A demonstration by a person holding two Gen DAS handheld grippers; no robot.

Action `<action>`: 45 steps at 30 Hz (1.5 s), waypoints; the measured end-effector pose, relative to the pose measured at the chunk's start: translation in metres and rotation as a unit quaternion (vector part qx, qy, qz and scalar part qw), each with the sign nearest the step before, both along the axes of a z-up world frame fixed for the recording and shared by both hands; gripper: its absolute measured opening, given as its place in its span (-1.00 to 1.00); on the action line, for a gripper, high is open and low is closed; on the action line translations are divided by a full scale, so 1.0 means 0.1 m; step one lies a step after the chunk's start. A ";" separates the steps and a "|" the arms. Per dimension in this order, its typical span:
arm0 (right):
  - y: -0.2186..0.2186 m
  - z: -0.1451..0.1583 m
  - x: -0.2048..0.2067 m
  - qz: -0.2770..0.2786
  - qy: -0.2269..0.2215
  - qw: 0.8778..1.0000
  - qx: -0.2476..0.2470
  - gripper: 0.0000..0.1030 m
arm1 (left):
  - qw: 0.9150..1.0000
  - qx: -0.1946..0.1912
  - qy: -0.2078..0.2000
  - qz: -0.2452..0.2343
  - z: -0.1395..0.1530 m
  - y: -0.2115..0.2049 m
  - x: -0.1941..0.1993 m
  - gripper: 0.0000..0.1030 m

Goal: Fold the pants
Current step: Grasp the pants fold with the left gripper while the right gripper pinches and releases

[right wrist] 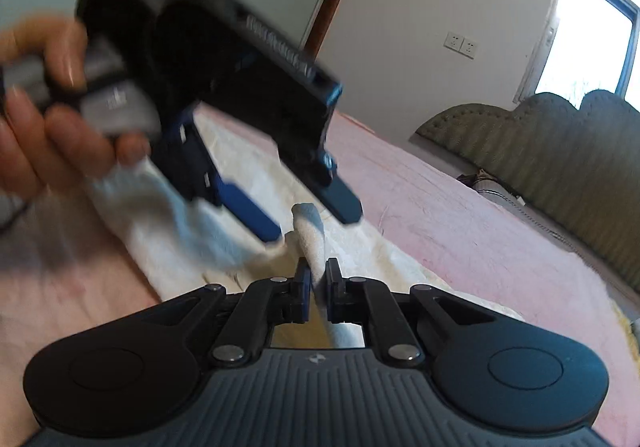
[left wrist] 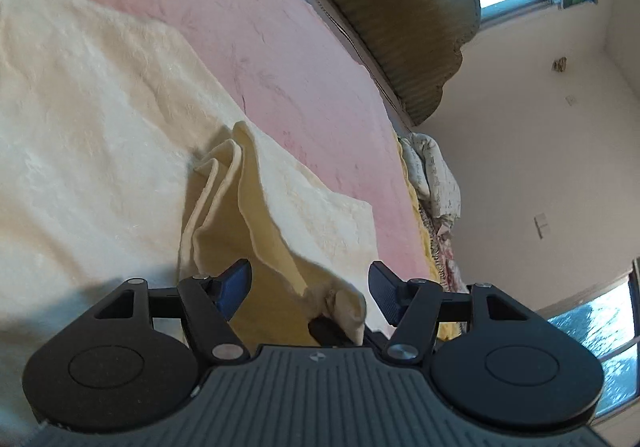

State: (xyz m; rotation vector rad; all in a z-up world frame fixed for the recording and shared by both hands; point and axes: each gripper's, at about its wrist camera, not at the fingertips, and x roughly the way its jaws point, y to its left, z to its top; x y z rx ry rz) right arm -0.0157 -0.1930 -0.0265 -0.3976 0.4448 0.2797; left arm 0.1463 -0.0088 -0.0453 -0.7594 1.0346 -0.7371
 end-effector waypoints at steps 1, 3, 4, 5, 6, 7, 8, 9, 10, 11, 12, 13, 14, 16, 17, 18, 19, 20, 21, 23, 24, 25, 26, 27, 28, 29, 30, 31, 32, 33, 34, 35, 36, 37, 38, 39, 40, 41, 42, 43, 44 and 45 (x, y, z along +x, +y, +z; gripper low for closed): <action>-0.02 0.03 0.00 0.005 0.002 1.000 0.008 -0.86 | 1.000 0.001 0.002 0.018 -0.04 -0.01 0.04 0.11; 0.00 0.03 -0.01 0.013 0.007 1.000 0.014 -0.86 | 0.999 0.017 -0.005 0.031 -0.08 -0.06 0.08 -0.76; 0.01 0.01 0.00 0.014 0.009 1.000 0.013 -0.86 | 0.999 0.027 -0.007 0.033 -0.09 -0.08 0.09 -0.87; 0.03 -0.01 0.01 0.016 0.014 1.000 0.011 -0.86 | 0.999 0.037 -0.012 0.035 -0.09 -0.09 0.07 -0.92; 0.05 -0.03 0.00 0.016 0.018 1.000 0.009 -0.86 | 0.998 0.046 -0.023 0.037 -0.07 -0.09 0.04 -0.98; 0.05 -0.05 0.01 0.017 0.021 1.000 0.009 -0.86 | 0.997 0.058 -0.038 0.037 -0.05 -0.10 0.00 -0.98; 0.06 -0.08 0.01 0.019 0.029 0.999 0.011 -0.85 | 0.995 0.076 -0.052 0.035 -0.04 -0.12 -0.04 -0.98; 0.06 -0.09 0.02 0.024 0.047 0.999 0.013 -0.80 | 0.993 0.091 -0.063 0.032 -0.04 -0.15 -0.09 -0.98; 0.07 -0.11 0.04 0.027 0.060 0.998 0.012 -0.80 | 0.992 0.102 -0.071 0.029 -0.04 -0.16 -0.12 -0.98; 0.08 -0.12 0.03 0.033 0.068 0.997 0.003 -0.80 | 0.991 0.110 -0.076 0.027 -0.06 -0.18 -0.16 -0.98; 0.07 -0.10 0.01 0.043 0.077 0.996 -0.004 -0.80 | 0.989 0.116 -0.082 0.025 -0.07 -0.17 -0.20 -0.97; 0.03 -0.05 -0.01 0.054 0.085 0.995 -0.002 -0.79 | 0.988 0.125 -0.089 0.023 -0.08 -0.18 -0.23 -0.97; -0.06 0.03 -0.04 0.063 0.089 0.994 0.014 -0.79 | 0.987 0.132 -0.094 0.023 -0.09 -0.19 -0.24 -0.96; -0.33 0.22 -0.04 0.053 0.085 0.993 0.061 -0.78 | 0.986 0.138 -0.094 0.025 -0.14 -0.20 -0.21 -0.96; -0.49 0.30 0.00 0.029 0.076 0.994 0.079 -0.78 | 0.985 0.139 -0.094 0.026 -0.16 -0.20 -0.21 -0.95; -0.63 0.36 0.06 -0.006 0.069 0.994 0.089 -0.78 | 0.985 0.142 -0.099 0.028 -0.17 -0.19 -0.22 -0.95; -0.77 0.38 0.16 -0.044 0.066 0.993 0.091 -0.78 | 0.983 0.148 -0.107 0.027 -0.16 -0.19 -0.23 -0.95; -0.89 0.37 0.26 -0.075 0.064 0.991 0.089 -0.78 | 0.982 0.153 -0.112 0.027 -0.15 -0.20 -0.24 -0.94; -1.02 0.32 0.39 -0.103 0.064 0.988 0.091 -0.78 | 0.981 0.156 -0.115 0.026 -0.15 -0.21 -0.25 -0.94; -1.28 0.14 0.66 -0.140 0.100 0.977 0.129 -0.78 | 0.980 0.158 -0.115 0.026 -0.16 -0.20 -0.24 -0.90; -1.37 0.01 0.78 -0.154 0.134 0.969 0.142 -0.79 | 0.981 0.157 -0.114 0.025 -0.16 -0.19 -0.24 -0.90; -1.44 -0.13 0.87 -0.164 0.162 0.962 0.145 -0.79 | 0.981 0.157 -0.113 0.025 -0.17 -0.19 -0.23 -0.89; -1.47 -0.23 0.84 -0.162 0.170 0.960 0.154 -0.79 | 0.981 0.156 -0.113 0.025 -0.17 -0.20 -0.23 -0.89; -1.50 -0.22 0.80 -0.163 0.165 0.958 0.167 -0.79 | 0.981 0.158 -0.114 0.025 -0.17 -0.20 -0.22 -0.89; -1.51 -0.20 0.76 -0.175 0.168 0.954 0.175 -0.78 | 0.980 0.160 -0.116 0.025 -0.17 -0.21 -0.22 -0.89; -1.51 -0.15 0.70 -0.194 0.160 0.952 0.173 -0.74 | 0.979 0.163 -0.119 0.025 -0.17 -0.22 -0.22 -0.88; -1.50 -0.10 0.58 -0.214 0.144 0.952 0.166 -0.64 | 0.978 0.167 -0.123 0.023 -0.16 -0.23 -0.23 -0.88; -1.49 -0.06 0.50 -0.217 0.134 0.953 0.165 -0.58 | 0.976 0.173 -0.129 0.022 -0.15 -0.24 -0.24 -0.88; -1.53 -0.04 0.39 -0.210 0.131 0.953 0.175 -0.44 | 0.975 0.177 -0.135 0.022 -0.14 -0.26 -0.25 -0.88; -1.52 -0.04 0.30 -0.197 0.134 0.953 0.188 -0.37 | 0.974 0.180 -0.138 0.022 -0.14 -0.27 -0.26 -0.88; -1.50 -0.07 0.23 -0.183 0.146 0.953 0.189 -0.37 | 0.973 0.180 -0.140 0.021 -0.14 -0.27 -0.27 -0.87; -1.44 -0.13 0.16 -0.173 0.160 0.957 0.170 -0.37 | 0.973 0.180 -0.141 0.020 -0.14 -0.27 -0.27 -0.87; -1.40 -0.16 0.10 -0.171 0.159 0.962 0.140 -0.37 | 0.973 0.180 -0.142 0.019 -0.14 -0.27 -0.27 -0.87; -1.37 -0.18 0.03 -0.169 0.146 0.967 0.126 -0.36 | 0.973 0.181 -0.142 0.019 -0.14 -0.26 -0.26 -0.87; -1.37 -0.16 0.00 -0.176 0.145 0.966 0.126 -0.36 | 0.973 0.182 -0.142 0.019 -0.14 -0.26 -0.26 -0.87; -1.37 -0.12 -0.04 -0.190 0.142 0.963 0.131 -0.35 | 0.973 0.182 -0.142 0.018 -0.14 -0.25 -0.26 -0.87; -1.35 -0.09 -0.06 -0.197 0.132 0.963 0.129 -0.35 | 0.973 0.183 -0.142 0.018 -0.14 -0.26 -0.26 -0.87; -1.34 -0.06 -0.10 -0.195 0.124 0.965 0.127 -0.35 | 0.973 0.184 -0.142 0.018 -0.14 -0.26 -0.26 -0.85; -1.31 -0.06 -0.10 -0.186 0.129 0.966 0.125 -0.35 | 0.973 0.184 -0.140 0.018 -0.13 -0.25 -0.26 -0.81; -1.29 -0.09 -0.09 -0.177 0.142 0.967 0.115 -0.36 | 0.973 0.184 -0.137 0.018 -0.12 -0.24 -0.26 -0.79; -1.25 -0.15 -0.09 -0.169 0.152 0.969 0.098 -0.35 | 0.973 0.186 -0.135 0.021 -0.10 -0.24 -0.27 -0.72; -1.26 -0.20 -0.10 -0.163 0.144 0.972 0.094 -0.30 | 0.972 0.188 -0.136 0.024 -0.07 -0.22 -0.28 -0.64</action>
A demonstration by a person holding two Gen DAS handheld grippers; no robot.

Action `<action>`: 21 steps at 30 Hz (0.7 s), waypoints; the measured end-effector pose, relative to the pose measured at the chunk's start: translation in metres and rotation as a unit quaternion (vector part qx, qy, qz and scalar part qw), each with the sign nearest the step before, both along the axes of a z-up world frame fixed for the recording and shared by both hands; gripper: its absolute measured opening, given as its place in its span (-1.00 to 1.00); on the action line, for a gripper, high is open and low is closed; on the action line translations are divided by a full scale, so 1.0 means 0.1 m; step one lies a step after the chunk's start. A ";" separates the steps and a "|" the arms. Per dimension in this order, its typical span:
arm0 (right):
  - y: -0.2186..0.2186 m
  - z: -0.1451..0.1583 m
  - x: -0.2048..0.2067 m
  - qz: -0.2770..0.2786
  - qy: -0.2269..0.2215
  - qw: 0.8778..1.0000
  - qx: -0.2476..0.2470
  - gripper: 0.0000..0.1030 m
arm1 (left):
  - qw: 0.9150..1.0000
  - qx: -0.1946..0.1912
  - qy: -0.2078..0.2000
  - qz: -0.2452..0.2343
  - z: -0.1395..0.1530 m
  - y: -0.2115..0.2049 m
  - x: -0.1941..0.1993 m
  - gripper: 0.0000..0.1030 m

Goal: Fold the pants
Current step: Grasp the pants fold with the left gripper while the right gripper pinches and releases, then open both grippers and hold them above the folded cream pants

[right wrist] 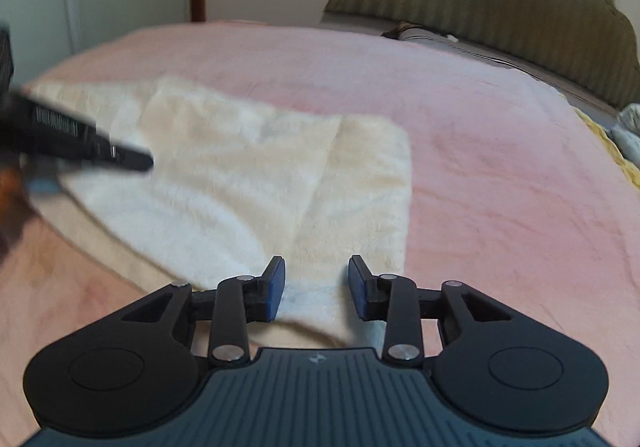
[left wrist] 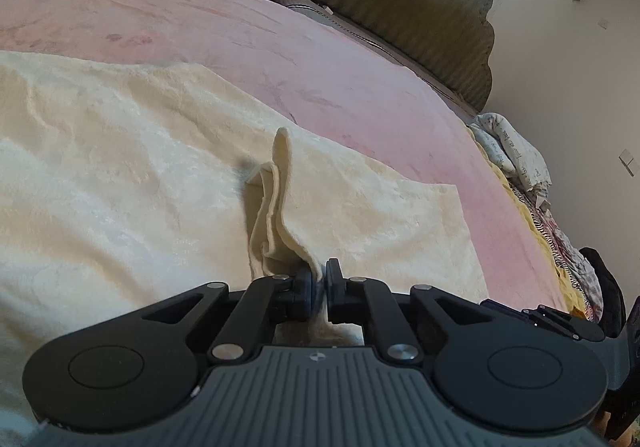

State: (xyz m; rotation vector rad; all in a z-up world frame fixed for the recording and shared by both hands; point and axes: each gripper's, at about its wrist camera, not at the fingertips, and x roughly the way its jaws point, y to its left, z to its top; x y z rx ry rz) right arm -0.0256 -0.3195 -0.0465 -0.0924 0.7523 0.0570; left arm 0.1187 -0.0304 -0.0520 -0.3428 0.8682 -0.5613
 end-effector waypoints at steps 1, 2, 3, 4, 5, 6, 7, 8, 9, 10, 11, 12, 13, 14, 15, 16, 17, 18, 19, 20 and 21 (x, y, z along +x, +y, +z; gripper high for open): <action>-0.02 0.00 0.00 -0.004 -0.004 1.000 0.004 -0.26 | 1.000 0.003 -0.006 0.005 0.04 0.02 -0.02 -0.60; -0.04 0.01 0.00 -0.015 -0.003 1.000 0.013 -0.19 | 1.000 0.008 -0.016 0.012 0.10 0.05 -0.04 -0.64; -0.06 0.03 0.00 -0.029 -0.001 0.999 0.023 -0.14 | 0.999 0.015 -0.033 0.020 0.17 0.07 -0.06 -0.65; -0.06 0.06 0.00 -0.043 -0.004 0.999 0.032 -0.07 | 0.998 0.021 -0.052 0.026 0.25 0.09 -0.06 -0.65; -0.06 0.10 -0.02 -0.050 -0.013 0.998 0.045 0.23 | 0.997 0.022 -0.067 0.027 0.31 0.09 -0.05 -0.65; -0.05 0.15 -0.03 -0.052 -0.026 0.997 0.057 0.61 | 0.996 0.020 -0.078 0.026 0.38 0.08 -0.02 -0.65; -0.03 0.19 -0.03 -0.054 -0.040 0.995 0.068 0.75 | 0.996 0.016 -0.080 0.021 0.43 0.04 0.03 -0.65; 0.01 0.23 -0.01 -0.059 -0.053 0.994 0.076 0.93 | 0.997 0.012 -0.079 0.010 0.47 -0.01 0.08 -0.62; 0.07 0.26 0.03 -0.059 -0.058 0.994 0.072 0.97 | 0.997 0.007 -0.077 -0.007 0.48 -0.09 0.16 -0.53; 0.14 0.26 0.08 -0.057 -0.058 0.995 0.061 0.98 | 0.997 0.008 -0.076 -0.014 0.47 -0.17 0.22 -0.47; 0.23 0.24 0.15 -0.055 -0.053 0.996 0.045 0.98 | 0.997 0.020 -0.073 -0.016 0.42 -0.25 0.28 -0.36; 0.32 0.21 0.21 -0.056 -0.043 0.997 0.029 0.98 | 0.997 0.046 -0.065 -0.018 0.34 -0.35 0.35 -0.33; 0.40 0.18 0.27 -0.057 -0.032 0.998 0.013 0.98 | 0.996 0.067 -0.058 -0.020 0.26 -0.41 0.41 -0.33; 0.48 0.13 0.32 -0.054 -0.020 0.998 -0.006 0.98 | 0.995 0.081 -0.051 -0.021 0.16 -0.46 0.45 -0.34; 0.57 0.04 0.36 -0.047 -0.007 0.998 -0.031 1.00 | 0.995 0.082 -0.062 -0.018 0.12 -0.46 0.43 -0.34; 0.63 -0.03 0.39 -0.043 0.000 0.997 -0.057 1.00 | 0.994 0.084 -0.072 -0.018 0.13 -0.44 0.39 -0.34; 0.66 -0.06 0.37 -0.042 -0.011 0.997 -0.067 1.00 | 0.993 0.088 -0.080 -0.020 0.16 -0.44 0.35 -0.33; 0.65 -0.06 0.32 -0.044 -0.023 0.997 -0.065 1.00 | 0.992 0.091 -0.090 -0.019 0.18 -0.42 0.31 -0.31; 0.63 -0.05 0.30 -0.046 -0.024 0.997 -0.061 1.00 | 0.991 0.094 -0.099 -0.017 0.21 -0.39 0.27 -0.27; 0.60 -0.02 0.29 -0.049 -0.018 0.997 -0.055 1.00 | 0.989 0.098 -0.107 -0.012 0.24 -0.35 0.23 -0.16; 0.58 0.02 0.28 -0.055 -0.016 0.997 -0.049 1.00 | 0.988 0.103 -0.115 -0.005 0.28 -0.31 0.19 0.03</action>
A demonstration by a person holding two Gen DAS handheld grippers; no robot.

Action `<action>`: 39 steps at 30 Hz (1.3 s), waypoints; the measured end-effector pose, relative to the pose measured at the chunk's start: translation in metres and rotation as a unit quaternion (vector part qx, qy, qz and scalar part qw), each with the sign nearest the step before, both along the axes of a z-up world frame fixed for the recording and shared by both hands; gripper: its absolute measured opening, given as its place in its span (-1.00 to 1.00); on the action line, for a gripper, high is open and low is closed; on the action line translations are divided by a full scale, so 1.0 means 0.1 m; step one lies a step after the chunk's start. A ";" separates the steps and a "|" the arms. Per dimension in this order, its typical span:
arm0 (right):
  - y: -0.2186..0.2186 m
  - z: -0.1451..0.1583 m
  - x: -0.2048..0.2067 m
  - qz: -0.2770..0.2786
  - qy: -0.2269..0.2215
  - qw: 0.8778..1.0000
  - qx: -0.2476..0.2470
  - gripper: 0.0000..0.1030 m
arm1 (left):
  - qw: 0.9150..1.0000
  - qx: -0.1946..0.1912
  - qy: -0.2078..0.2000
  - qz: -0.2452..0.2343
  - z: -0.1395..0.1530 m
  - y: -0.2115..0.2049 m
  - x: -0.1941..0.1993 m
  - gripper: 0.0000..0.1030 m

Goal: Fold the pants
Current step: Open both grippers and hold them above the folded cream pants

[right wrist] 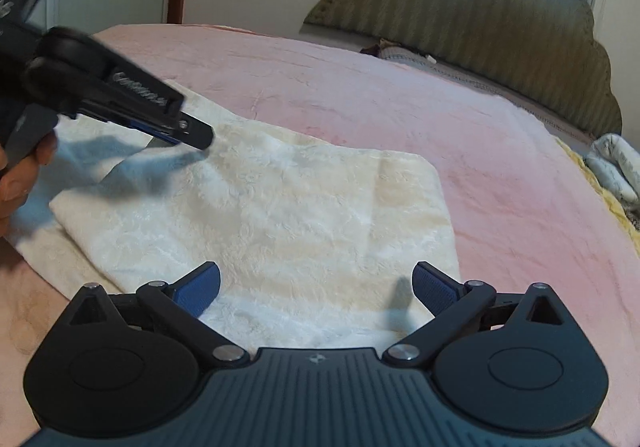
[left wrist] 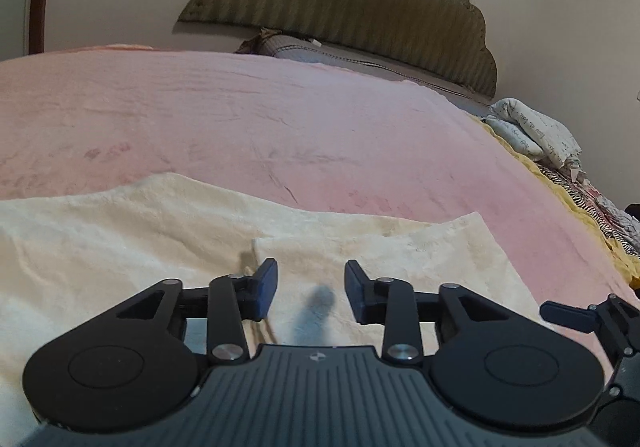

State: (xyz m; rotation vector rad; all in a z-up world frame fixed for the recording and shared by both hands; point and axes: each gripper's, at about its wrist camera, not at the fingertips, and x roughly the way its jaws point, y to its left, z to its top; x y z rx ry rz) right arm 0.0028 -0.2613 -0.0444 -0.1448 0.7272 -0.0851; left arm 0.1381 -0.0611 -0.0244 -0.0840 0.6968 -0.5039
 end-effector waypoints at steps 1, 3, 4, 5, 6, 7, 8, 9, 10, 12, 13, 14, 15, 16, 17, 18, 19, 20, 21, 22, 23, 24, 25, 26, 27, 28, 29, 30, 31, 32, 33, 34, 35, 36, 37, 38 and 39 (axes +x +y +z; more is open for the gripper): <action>-0.01 0.05 -0.03 -0.002 -0.009 1.000 0.006 1.00 | 1.000 0.007 -0.010 0.012 0.04 0.05 -0.03 0.15; 0.01 0.16 -0.10 0.005 -0.044 0.999 0.015 1.00 | 0.998 0.026 -0.033 0.038 0.10 0.16 -0.10 0.42; 0.03 0.20 -0.13 0.005 -0.061 0.998 0.017 1.00 | 0.997 0.036 -0.046 0.048 0.13 0.22 -0.12 0.44; 0.05 0.23 -0.14 0.005 -0.072 0.997 0.020 1.00 | 0.996 0.045 -0.053 0.057 0.15 0.28 -0.14 0.46; 0.07 0.24 -0.12 0.009 -0.072 0.997 0.024 1.00 | 0.995 0.054 -0.057 0.066 0.16 0.33 -0.15 0.47; 0.09 0.22 -0.09 0.013 -0.063 0.998 0.027 1.00 | 0.994 0.062 -0.057 0.075 0.18 0.39 -0.15 0.47; 0.12 0.19 -0.05 0.017 -0.051 0.998 0.030 1.00 | 0.993 0.065 -0.056 0.082 0.18 0.44 -0.16 0.49; 0.16 0.14 -0.02 0.020 -0.042 0.998 0.031 1.00 | 0.992 0.068 -0.055 0.091 0.18 0.52 -0.17 0.51; 0.20 0.10 0.00 0.024 -0.033 0.999 0.031 1.00 | 0.991 0.072 -0.052 0.099 0.18 0.58 -0.16 0.52; 0.28 -0.01 0.04 0.032 -0.017 0.999 0.026 1.00 | 0.989 0.080 -0.047 0.115 0.15 0.69 -0.16 0.53; 0.32 -0.05 0.05 0.028 -0.015 0.999 0.021 1.00 | 0.988 0.083 -0.046 0.122 0.14 0.74 -0.17 0.53; 0.33 -0.08 0.05 0.022 -0.019 0.999 0.021 1.00 | 0.987 0.086 -0.045 0.128 0.14 0.79 -0.18 0.53; 0.32 -0.10 0.05 0.015 -0.023 0.999 0.027 1.00 | 0.986 0.089 -0.044 0.135 0.13 0.84 -0.19 0.54; 0.31 -0.11 0.06 0.010 -0.023 0.999 0.034 1.00 | 0.985 0.090 -0.043 0.141 0.13 0.88 -0.20 0.54; 0.28 -0.12 0.06 0.005 -0.023 0.999 0.043 1.00 | 0.984 0.090 -0.042 0.145 0.12 0.92 -0.21 0.55; 0.27 -0.14 0.05 0.001 -0.024 0.998 0.050 1.00 | 0.984 0.091 -0.041 0.148 0.11 0.96 -0.22 0.57; 0.26 -0.15 0.05 -0.002 -0.025 0.998 0.056 1.00 | 0.984 0.092 -0.040 0.150 0.10 0.99 -0.22 0.59; 0.25 -0.16 0.04 -0.004 -0.027 0.998 0.058 1.00 | 0.983 0.093 -0.038 0.152 0.09 1.01 -0.23 0.62; 0.25 -0.17 0.03 -0.004 -0.031 0.998 0.058 1.00 | 0.983 0.095 -0.037 0.155 0.08 1.01 -0.24 0.64; 0.26 -0.18 0.02 -0.004 -0.035 0.998 0.056 1.00 | 0.982 0.096 -0.036 0.156 0.06 1.02 -0.24 0.65; 0.26 -0.19 0.01 -0.004 -0.038 0.998 0.056 1.00 | 0.982 0.099 -0.035 0.156 0.04 1.02 -0.25 0.67; 0.25 -0.19 0.01 -0.004 -0.040 0.998 0.057 1.00 | 0.982 0.102 -0.033 0.156 0.01 1.02 -0.25 0.71; 0.25 -0.19 0.01 -0.004 -0.040 0.997 0.058 1.00 | 0.982 0.105 -0.033 0.156 -0.02 1.01 -0.26 0.73; 0.24 -0.20 0.01 -0.005 -0.040 0.997 0.063 1.00 | 0.981 0.107 -0.032 0.156 -0.06 1.01 -0.26 0.76; 0.22 -0.20 0.01 -0.005 -0.038 0.997 0.069 1.00 | 0.981 0.111 -0.034 0.158 -0.10 1.00 -0.26 0.83; 0.20 -0.20 0.01 -0.006 -0.037 0.996 0.076 1.00 | 0.980 0.114 -0.040 0.159 -0.14 0.98 -0.29 0.86; 0.18 -0.21 0.01 -0.006 -0.036 0.996 0.082 1.00 | 0.979 0.119 -0.047 0.161 -0.17 0.97 -0.31 0.90; 0.17 -0.21 0.02 -0.007 -0.036 0.996 0.087 1.00 | 0.977 0.125 -0.051 0.163 -0.19 0.96 -0.33 0.93; 0.17 -0.21 0.01 -0.007 -0.036 0.995 0.088 1.00 | 0.977 0.128 -0.051 0.164 -0.19 0.95 -0.33 0.94; 0.17 -0.21 0.01 -0.007 -0.036 0.996 0.086 1.00 | 0.976 0.130 -0.049 0.165 -0.20 0.95 -0.33 0.98; 0.18 -0.21 0.02 -0.007 -0.036 0.996 0.085 1.00 | 0.976 0.129 -0.047 0.167 -0.20 0.96 -0.32 1.00; 0.18 -0.21 0.02 -0.007 -0.036 0.996 0.086 1.00 | 0.976 0.128 -0.044 0.168 -0.21 0.97 -0.31 1.00; 0.17 -0.20 0.03 -0.007 -0.036 0.995 0.088 1.00 | 0.977 0.127 -0.043 0.169 -0.22 0.98 -0.31 1.00; 0.17 -0.20 0.03 -0.007 -0.036 0.995 0.089 1.00 | 0.976 0.127 -0.043 0.169 -0.21 0.98 -0.31 1.00; 0.17 -0.20 0.03 -0.007 -0.037 0.995 0.090 1.00 | 0.976 0.129 -0.043 0.169 -0.21 0.98 -0.31 1.00; 0.17 -0.20 0.03 -0.007 -0.037 0.995 0.091 1.00 | 0.976 0.131 -0.043 0.169 -0.21 0.97 -0.32 1.00; 0.17 -0.19 0.03 -0.007 -0.037 0.995 0.091 1.00 | 0.976 0.132 -0.044 0.168 -0.21 0.97 -0.32 1.00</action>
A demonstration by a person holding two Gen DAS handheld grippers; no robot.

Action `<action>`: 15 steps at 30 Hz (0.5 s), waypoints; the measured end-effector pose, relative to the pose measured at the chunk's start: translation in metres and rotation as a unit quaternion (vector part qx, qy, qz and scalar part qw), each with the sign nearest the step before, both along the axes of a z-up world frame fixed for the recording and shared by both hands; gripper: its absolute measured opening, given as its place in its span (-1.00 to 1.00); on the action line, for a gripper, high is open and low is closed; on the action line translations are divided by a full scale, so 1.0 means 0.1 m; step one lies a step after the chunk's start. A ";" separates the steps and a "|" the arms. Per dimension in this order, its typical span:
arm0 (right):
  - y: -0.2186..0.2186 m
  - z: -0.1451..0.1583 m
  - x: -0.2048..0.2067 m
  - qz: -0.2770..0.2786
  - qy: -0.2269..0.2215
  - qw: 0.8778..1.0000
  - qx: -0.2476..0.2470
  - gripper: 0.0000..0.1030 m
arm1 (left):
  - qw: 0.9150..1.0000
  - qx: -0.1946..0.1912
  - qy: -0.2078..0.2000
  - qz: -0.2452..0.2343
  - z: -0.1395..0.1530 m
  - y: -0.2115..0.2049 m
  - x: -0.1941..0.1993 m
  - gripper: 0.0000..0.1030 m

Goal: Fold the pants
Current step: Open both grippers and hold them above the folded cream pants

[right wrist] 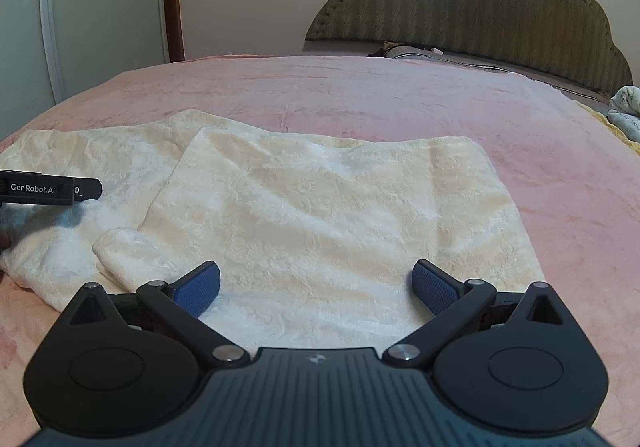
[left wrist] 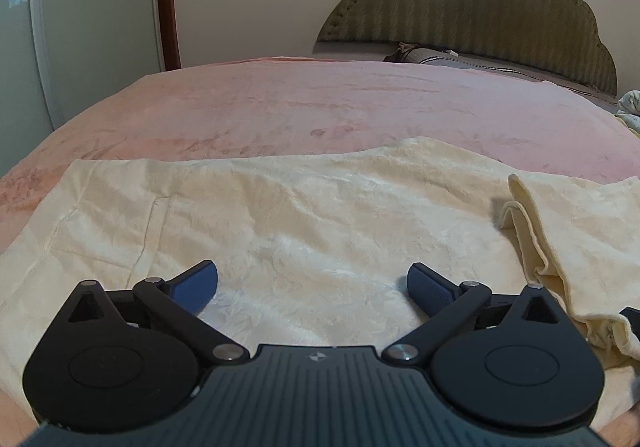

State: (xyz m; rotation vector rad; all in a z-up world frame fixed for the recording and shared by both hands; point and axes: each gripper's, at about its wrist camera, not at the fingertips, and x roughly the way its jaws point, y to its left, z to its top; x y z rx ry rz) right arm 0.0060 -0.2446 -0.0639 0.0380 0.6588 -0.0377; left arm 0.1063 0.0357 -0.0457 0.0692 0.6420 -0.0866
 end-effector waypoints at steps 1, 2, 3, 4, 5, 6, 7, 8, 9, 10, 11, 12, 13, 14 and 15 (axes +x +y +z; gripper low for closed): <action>0.00 0.00 0.00 0.000 0.000 1.000 0.000 1.00 | 1.000 0.000 0.000 0.000 0.00 0.00 0.00 1.00; 0.00 0.00 0.00 0.000 0.000 1.000 0.001 1.00 | 1.000 0.000 0.000 0.000 0.00 0.00 0.00 1.00; 0.00 0.00 0.00 0.000 0.000 1.000 0.001 1.00 | 1.000 -0.001 0.000 0.000 -0.01 -0.01 0.02 1.00; 0.00 0.00 0.00 0.000 0.000 1.000 0.001 1.00 | 1.000 -0.002 0.001 0.000 -0.01 -0.01 0.02 1.00; 0.00 0.00 0.00 0.000 0.000 1.000 0.001 1.00 | 1.000 -0.002 0.000 -0.001 -0.01 -0.01 0.03 1.00; 0.00 0.00 0.00 0.000 0.000 1.000 0.001 1.00 | 1.000 -0.002 0.000 -0.001 -0.01 -0.01 0.04 1.00; 0.00 0.00 0.00 0.000 -0.001 1.000 0.003 1.00 | 1.000 -0.003 0.000 -0.001 -0.01 -0.01 0.04 1.00; -0.01 0.00 0.00 0.000 -0.001 1.000 0.005 1.00 | 1.000 -0.004 0.000 -0.001 -0.01 0.00 0.04 1.00; -0.01 0.01 0.01 -0.001 -0.001 1.000 0.006 1.00 | 1.000 -0.005 0.000 -0.001 -0.01 0.00 0.04 1.00; -0.01 0.01 0.01 -0.001 0.000 1.000 0.007 1.00 | 1.000 -0.006 0.000 -0.001 -0.01 0.01 0.04 1.00; -0.01 0.01 0.01 -0.001 0.000 1.000 0.007 1.00 | 1.000 -0.006 0.000 -0.001 -0.01 0.00 0.04 1.00; -0.01 0.01 0.01 -0.001 0.000 1.000 0.007 1.00 | 1.000 -0.005 0.000 -0.001 0.00 0.00 0.03 1.00; -0.01 0.01 0.01 -0.001 0.000 1.000 0.007 1.00 | 1.000 -0.003 0.000 -0.001 0.00 0.00 0.03 1.00; -0.01 0.01 0.01 -0.001 0.000 1.000 0.008 1.00 | 1.000 -0.001 0.001 -0.001 0.00 -0.01 0.03 1.00; -0.01 0.01 0.01 -0.001 0.000 1.000 0.008 1.00 | 1.000 0.001 0.001 -0.001 -0.01 -0.02 0.03 1.00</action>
